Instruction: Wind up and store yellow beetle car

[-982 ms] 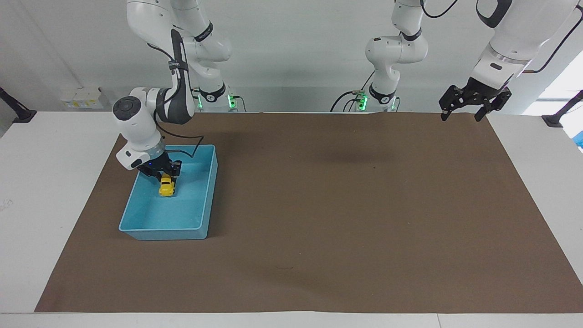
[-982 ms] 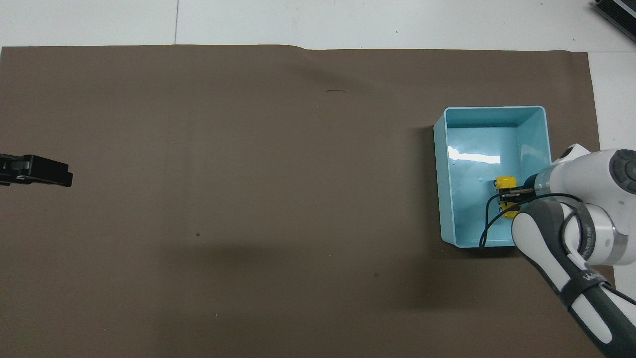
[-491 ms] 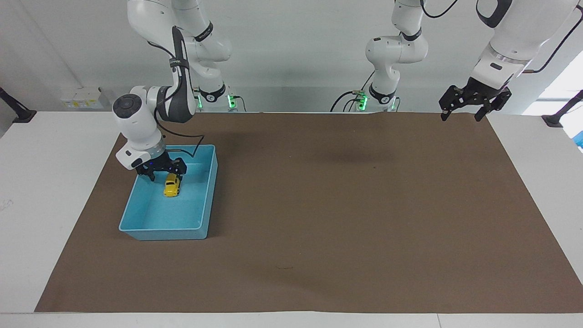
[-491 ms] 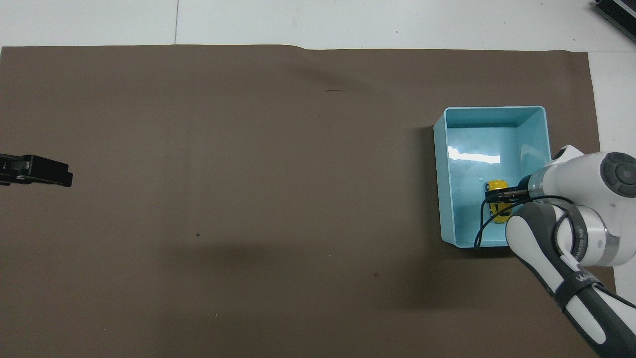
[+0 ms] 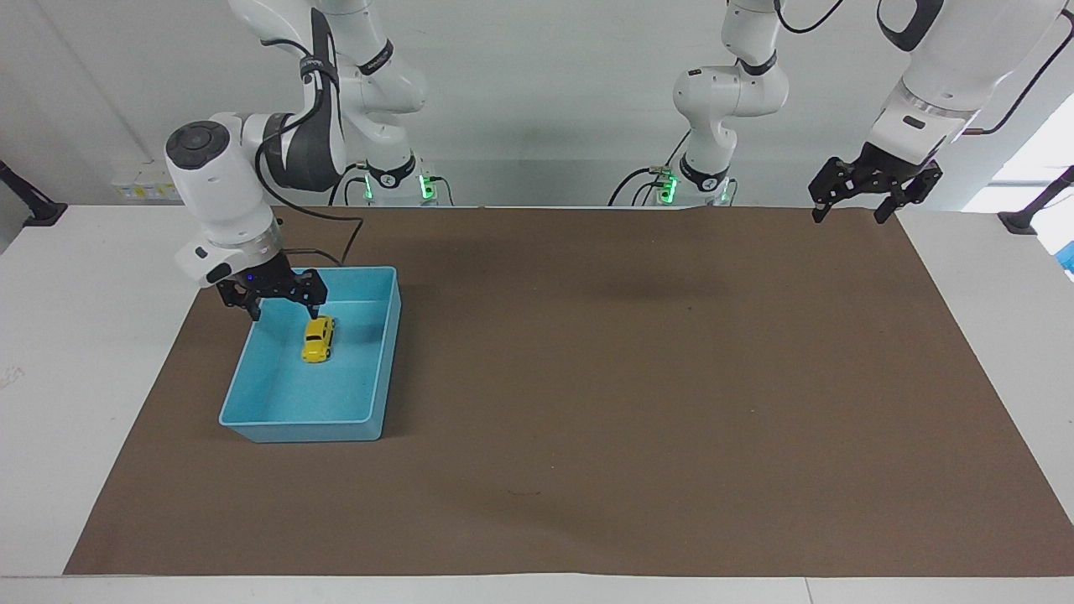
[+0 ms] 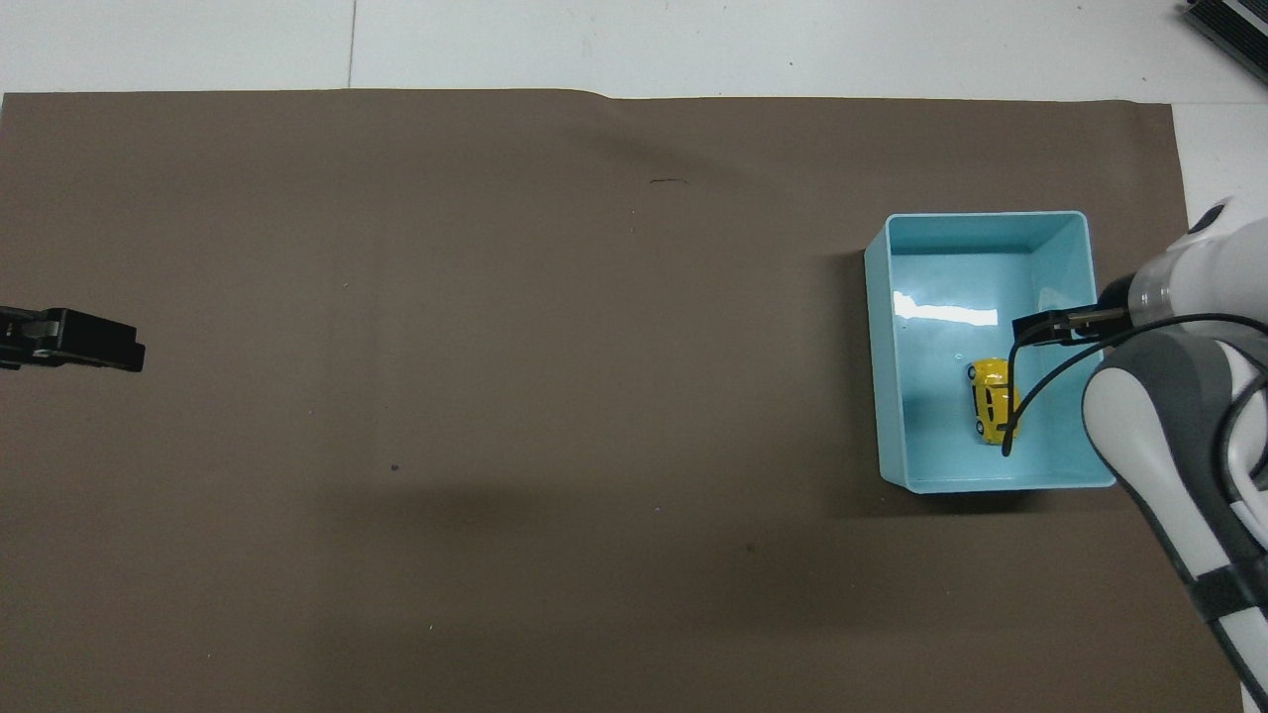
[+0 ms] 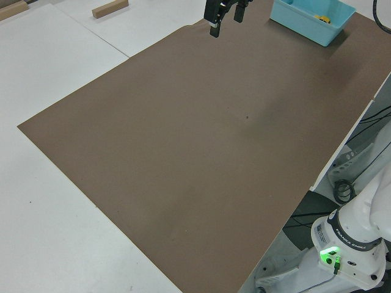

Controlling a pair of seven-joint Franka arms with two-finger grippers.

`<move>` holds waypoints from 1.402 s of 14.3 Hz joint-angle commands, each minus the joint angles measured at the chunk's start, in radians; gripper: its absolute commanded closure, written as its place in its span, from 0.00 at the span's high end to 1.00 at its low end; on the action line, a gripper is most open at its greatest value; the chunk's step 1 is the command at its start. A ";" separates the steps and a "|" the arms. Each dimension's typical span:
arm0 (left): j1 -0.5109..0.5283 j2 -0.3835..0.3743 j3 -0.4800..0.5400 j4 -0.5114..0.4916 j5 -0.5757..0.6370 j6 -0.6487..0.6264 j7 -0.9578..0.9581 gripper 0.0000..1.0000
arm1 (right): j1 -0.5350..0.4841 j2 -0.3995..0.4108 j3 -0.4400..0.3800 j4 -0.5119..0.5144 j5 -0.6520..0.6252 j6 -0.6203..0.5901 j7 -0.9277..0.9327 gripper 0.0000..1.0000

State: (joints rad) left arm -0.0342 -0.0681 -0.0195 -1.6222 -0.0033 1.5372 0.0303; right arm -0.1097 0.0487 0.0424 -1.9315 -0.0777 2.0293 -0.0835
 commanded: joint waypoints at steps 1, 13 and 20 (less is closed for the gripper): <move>0.011 -0.001 -0.007 0.013 0.009 -0.020 0.011 1.00 | -0.001 0.000 0.004 0.124 -0.005 -0.143 0.025 1.00; 0.011 -0.001 -0.007 0.013 0.009 -0.020 0.011 1.00 | -0.002 -0.015 0.008 0.434 0.050 -0.584 0.034 1.00; 0.011 -0.001 -0.007 0.013 0.009 -0.020 0.011 1.00 | -0.004 -0.024 0.008 0.424 0.049 -0.580 0.030 1.00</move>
State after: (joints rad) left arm -0.0342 -0.0681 -0.0195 -1.6222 -0.0033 1.5372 0.0303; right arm -0.1068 0.0322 0.0466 -1.5088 -0.0481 1.4571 -0.0678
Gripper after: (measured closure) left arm 0.000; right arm 0.000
